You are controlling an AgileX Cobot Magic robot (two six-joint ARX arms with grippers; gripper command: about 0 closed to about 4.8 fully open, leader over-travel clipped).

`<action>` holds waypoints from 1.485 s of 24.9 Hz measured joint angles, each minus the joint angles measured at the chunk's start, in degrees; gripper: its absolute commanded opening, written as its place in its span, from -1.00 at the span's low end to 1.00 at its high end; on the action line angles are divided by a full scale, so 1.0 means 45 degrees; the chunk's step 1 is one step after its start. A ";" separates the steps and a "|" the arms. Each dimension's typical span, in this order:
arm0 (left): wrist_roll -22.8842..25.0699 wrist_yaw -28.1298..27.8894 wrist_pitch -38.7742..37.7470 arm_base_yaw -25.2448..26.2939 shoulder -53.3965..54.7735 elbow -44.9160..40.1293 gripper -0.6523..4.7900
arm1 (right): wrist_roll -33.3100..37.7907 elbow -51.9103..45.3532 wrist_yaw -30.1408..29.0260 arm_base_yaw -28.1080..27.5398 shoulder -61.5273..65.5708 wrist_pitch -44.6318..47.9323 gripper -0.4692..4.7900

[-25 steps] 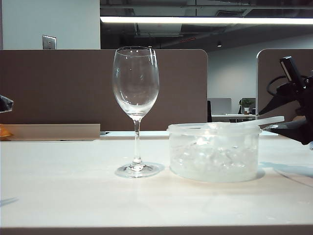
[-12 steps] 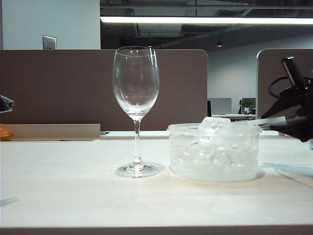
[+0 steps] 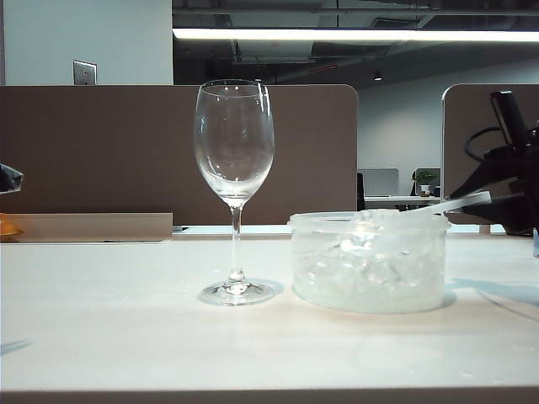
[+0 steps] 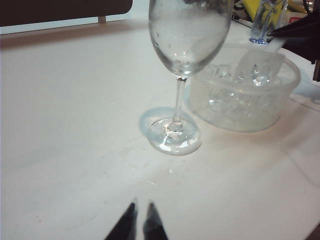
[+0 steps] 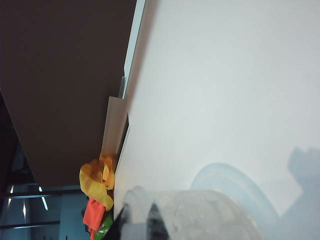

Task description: Pick up an ice shovel filled with ice cubes and pour the ice from the shovel into the glass.

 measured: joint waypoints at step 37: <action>0.0000 0.0000 -0.0005 0.0000 0.0000 0.0000 -0.66 | 0.4503 -0.0102 0.0272 0.0000 0.0053 0.1996 -0.83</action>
